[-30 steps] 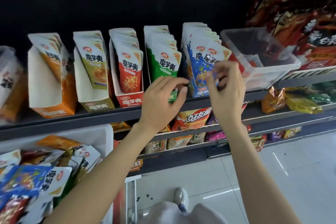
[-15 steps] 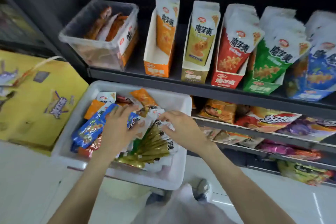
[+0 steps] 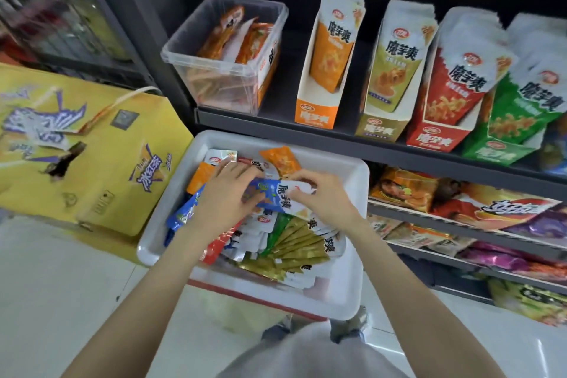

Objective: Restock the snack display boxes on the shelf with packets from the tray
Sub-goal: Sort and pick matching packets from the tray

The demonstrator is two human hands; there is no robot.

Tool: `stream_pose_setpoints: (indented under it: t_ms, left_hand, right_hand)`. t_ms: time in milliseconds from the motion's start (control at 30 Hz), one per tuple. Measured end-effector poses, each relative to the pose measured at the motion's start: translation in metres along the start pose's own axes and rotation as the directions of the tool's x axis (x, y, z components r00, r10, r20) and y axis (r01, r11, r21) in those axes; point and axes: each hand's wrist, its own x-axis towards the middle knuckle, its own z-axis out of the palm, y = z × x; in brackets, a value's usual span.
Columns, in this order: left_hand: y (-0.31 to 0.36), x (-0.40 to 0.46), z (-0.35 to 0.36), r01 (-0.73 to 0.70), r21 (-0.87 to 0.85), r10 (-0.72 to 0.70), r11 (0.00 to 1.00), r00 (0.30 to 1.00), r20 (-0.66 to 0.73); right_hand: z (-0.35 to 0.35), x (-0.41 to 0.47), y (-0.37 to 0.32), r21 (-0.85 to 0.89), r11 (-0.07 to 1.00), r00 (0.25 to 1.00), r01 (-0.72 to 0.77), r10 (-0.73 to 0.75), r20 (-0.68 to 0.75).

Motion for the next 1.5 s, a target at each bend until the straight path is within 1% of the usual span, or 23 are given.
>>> stream_pose_setpoints:
  t_ms: [33,100,133,200,300,367,400,467,567,633,667,767,833,867,900,933,1000,1133,1200,1233,1300,1400,1500]
  left_hand:
    - [0.008,0.004,-0.008,0.050,-0.161,-0.044,0.986,0.998,0.043]
    - [0.028,0.013,-0.017,0.201,-0.465,-0.125,0.862,0.974,0.188]
    - [0.039,0.017,-0.018,0.241,-0.558,-0.139,0.794,0.966,0.219]
    - [0.063,0.024,-0.016,0.251,-0.665,-0.160,0.704,0.968,0.196]
    - [0.093,0.037,-0.014,0.244,-0.758,-0.174,0.605,0.969,0.173]
    - [0.112,0.045,-0.011,0.256,-0.798,-0.169,0.546,0.966,0.195]
    - [0.123,0.048,-0.009,0.260,-0.810,-0.159,0.525,0.965,0.207]
    - [0.146,0.055,-0.006,0.234,-0.815,-0.105,0.530,0.972,0.211]
    - [0.178,0.070,0.000,0.104,-0.779,0.004,0.619,0.991,0.136]
    - [0.199,0.083,0.006,-0.054,-0.707,0.080,0.705,0.997,0.004]
    - [0.211,0.090,0.009,-0.133,-0.658,0.123,0.741,0.991,-0.061]
    - [0.252,0.115,0.021,-0.314,-0.510,0.256,0.801,0.949,-0.183]
    - [0.283,0.134,0.034,-0.414,-0.427,0.356,0.804,0.910,-0.213]
    - [0.298,0.145,0.041,-0.457,-0.388,0.401,0.800,0.889,-0.220]
    - [0.311,0.156,0.050,-0.492,-0.347,0.438,0.798,0.870,-0.227]
    - [0.324,0.166,0.058,-0.518,-0.305,0.465,0.799,0.854,-0.233]
    - [0.344,0.185,0.073,-0.544,-0.233,0.499,0.806,0.837,-0.226]
    - [0.370,0.212,0.094,-0.592,-0.135,0.567,0.795,0.803,-0.185]
    - [0.376,0.218,0.101,-0.591,-0.105,0.574,0.800,0.804,-0.155]
    - [0.377,0.220,0.103,-0.589,-0.093,0.574,0.803,0.805,-0.149]
    - [0.377,0.221,0.106,-0.591,-0.086,0.574,0.802,0.803,-0.163]
    - [0.375,0.221,0.107,-0.602,-0.097,0.579,0.793,0.793,-0.188]
    - [0.373,0.222,0.106,-0.610,-0.093,0.589,0.787,0.788,-0.181]
  right_hand:
    - [-0.013,-0.006,-0.004,0.080,0.997,0.998,0.009,-0.004,-0.066]
    - [-0.037,-0.018,-0.011,0.316,0.949,0.979,-0.007,0.071,-0.191]
    - [-0.048,-0.024,-0.014,0.402,0.915,0.967,-0.018,0.118,-0.226]
    - [-0.067,-0.035,-0.016,0.444,0.895,0.958,-0.050,0.169,-0.231]
    - [-0.091,-0.052,-0.013,0.488,0.863,0.958,-0.131,0.237,-0.162]
    - [-0.106,-0.063,-0.010,0.510,0.852,0.957,-0.119,0.235,-0.170]
    - [-0.113,-0.068,-0.008,0.506,0.857,0.954,-0.095,0.224,-0.201]
    - [-0.128,-0.080,-0.004,0.492,0.870,0.929,-0.032,0.207,-0.305]
    - [-0.158,-0.104,0.006,0.443,0.895,0.850,0.063,0.185,-0.494]
    - [-0.185,-0.124,0.015,0.375,0.921,0.739,0.109,0.177,-0.650]
    - [-0.201,-0.134,0.020,0.330,0.935,0.658,0.131,0.167,-0.734]
    - [-0.251,-0.163,0.032,0.147,0.971,0.348,0.190,0.074,-0.935]
    - [-0.283,-0.173,0.040,0.049,0.977,0.167,0.205,0.015,-0.986]
    - [-0.298,-0.173,0.045,0.023,0.976,0.105,0.216,0.000,-0.994]
    - [-0.311,-0.172,0.050,0.005,0.976,0.070,0.217,-0.010,-0.998]
    - [-0.323,-0.168,0.057,-0.008,0.981,0.062,0.193,-0.021,-0.998]
    - [-0.341,-0.155,0.070,-0.030,0.993,0.111,0.110,-0.043,-0.993]
    - [-0.364,-0.119,0.101,-0.093,0.989,0.308,-0.119,-0.053,-0.950]
    - [-0.366,-0.106,0.117,-0.210,0.947,0.406,-0.243,-0.098,-0.909]
    - [-0.365,-0.102,0.123,-0.266,0.923,0.440,-0.279,-0.123,-0.890]
    - [-0.363,-0.096,0.130,-0.325,0.897,0.468,-0.299,-0.158,-0.869]
    - [-0.361,-0.086,0.127,-0.401,0.871,0.473,-0.282,-0.237,-0.848]
    - [-0.360,-0.077,0.122,-0.400,0.856,0.466,-0.327,-0.222,-0.856]
